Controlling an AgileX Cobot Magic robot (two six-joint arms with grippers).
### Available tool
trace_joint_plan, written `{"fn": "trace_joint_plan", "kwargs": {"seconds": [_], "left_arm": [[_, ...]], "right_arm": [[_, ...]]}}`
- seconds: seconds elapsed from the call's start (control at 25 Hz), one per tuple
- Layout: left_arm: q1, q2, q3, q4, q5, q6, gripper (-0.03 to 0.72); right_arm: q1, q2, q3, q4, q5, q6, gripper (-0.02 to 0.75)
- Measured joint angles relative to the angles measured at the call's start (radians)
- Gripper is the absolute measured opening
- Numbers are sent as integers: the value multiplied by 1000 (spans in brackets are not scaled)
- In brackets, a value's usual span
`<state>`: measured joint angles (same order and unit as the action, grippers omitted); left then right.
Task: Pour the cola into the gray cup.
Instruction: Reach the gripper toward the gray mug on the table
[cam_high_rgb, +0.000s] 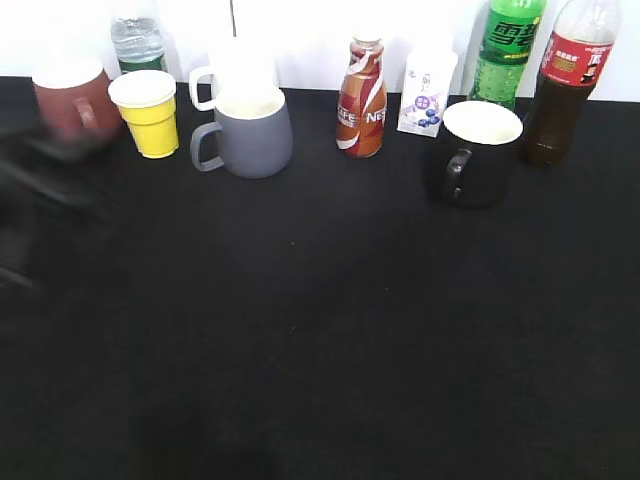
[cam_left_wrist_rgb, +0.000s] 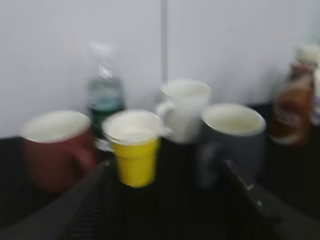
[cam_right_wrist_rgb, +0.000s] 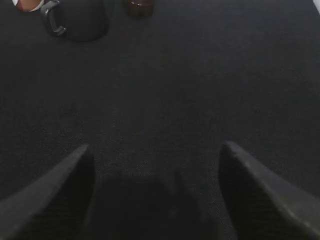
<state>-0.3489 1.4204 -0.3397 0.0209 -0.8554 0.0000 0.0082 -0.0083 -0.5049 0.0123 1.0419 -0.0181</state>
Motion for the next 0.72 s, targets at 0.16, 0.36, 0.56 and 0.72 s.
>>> {"fn": "trace_joint_plan", "kwargs": {"seconds": [0.16,0.36,0.56,0.72], "left_arm": [[-39,299,-183,1,-52,0,461],[-39,548,-440,-36,-7,7,373],[-39,631,-562,-109,58,86,258],[-41,707,-672,-147,61,88,232]], "right_arm": [[0,0,0,0,-1,0,587],[0,0,0,0,-1,-1,587],[0,0,0,0,-1,-1,587],[0,0,0,0,-1,-1,587]]}}
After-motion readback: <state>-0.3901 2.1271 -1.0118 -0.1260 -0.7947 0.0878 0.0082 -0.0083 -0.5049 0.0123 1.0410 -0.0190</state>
